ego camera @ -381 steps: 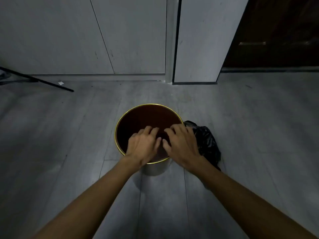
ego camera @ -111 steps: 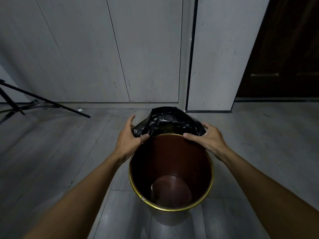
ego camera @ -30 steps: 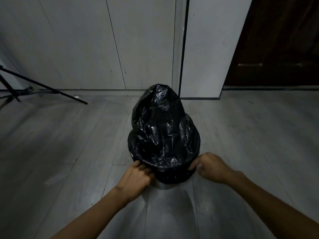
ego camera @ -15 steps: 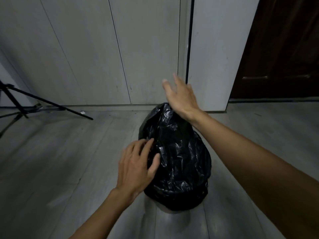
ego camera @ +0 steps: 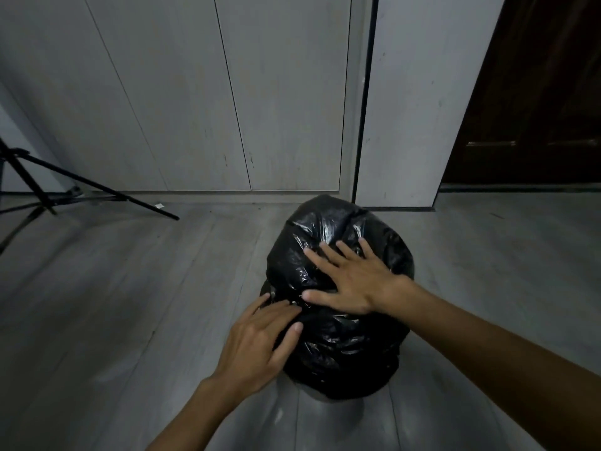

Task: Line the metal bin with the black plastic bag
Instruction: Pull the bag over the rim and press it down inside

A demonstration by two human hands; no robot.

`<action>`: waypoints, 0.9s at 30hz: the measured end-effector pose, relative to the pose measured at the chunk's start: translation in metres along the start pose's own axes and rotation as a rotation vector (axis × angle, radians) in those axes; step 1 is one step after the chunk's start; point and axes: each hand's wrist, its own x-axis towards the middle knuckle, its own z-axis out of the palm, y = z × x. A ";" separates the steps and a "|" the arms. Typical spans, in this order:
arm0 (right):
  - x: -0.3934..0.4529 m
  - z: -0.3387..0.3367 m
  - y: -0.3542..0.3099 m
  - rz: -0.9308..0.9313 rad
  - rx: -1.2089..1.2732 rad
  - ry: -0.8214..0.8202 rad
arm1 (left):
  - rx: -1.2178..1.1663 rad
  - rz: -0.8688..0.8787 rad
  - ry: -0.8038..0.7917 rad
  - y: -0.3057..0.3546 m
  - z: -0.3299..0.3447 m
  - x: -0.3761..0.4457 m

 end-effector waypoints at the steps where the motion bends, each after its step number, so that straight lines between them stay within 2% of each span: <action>1: -0.007 0.008 -0.002 -0.004 -0.001 -0.013 | -0.011 0.005 0.055 -0.001 0.000 0.001; 6: -0.024 0.034 -0.011 0.021 0.025 -0.094 | 0.009 0.051 0.292 0.003 -0.001 0.016; 9: -0.024 0.044 -0.015 0.036 0.040 -0.164 | 0.038 -0.018 0.317 0.008 -0.006 0.030; 11: -0.021 0.051 -0.019 0.017 0.032 -0.210 | 0.027 -0.073 0.224 0.010 -0.008 0.042; 16: -0.009 0.059 -0.024 -0.021 0.034 -0.318 | 0.133 -0.105 -0.256 0.006 0.005 0.058; 18: -0.004 0.061 -0.024 -0.031 0.053 -0.391 | 0.175 -0.139 -0.388 0.001 0.015 0.054; 21: 0.004 0.062 -0.022 -0.046 0.105 -0.472 | 0.220 -0.169 -0.478 -0.003 0.022 0.048; 24: 0.012 0.065 -0.021 -0.056 0.188 -0.474 | 0.246 -0.197 -0.506 -0.004 0.024 0.049; 27: 0.017 0.071 -0.021 -0.086 0.170 -0.479 | 0.267 -0.218 -0.544 -0.002 0.026 0.052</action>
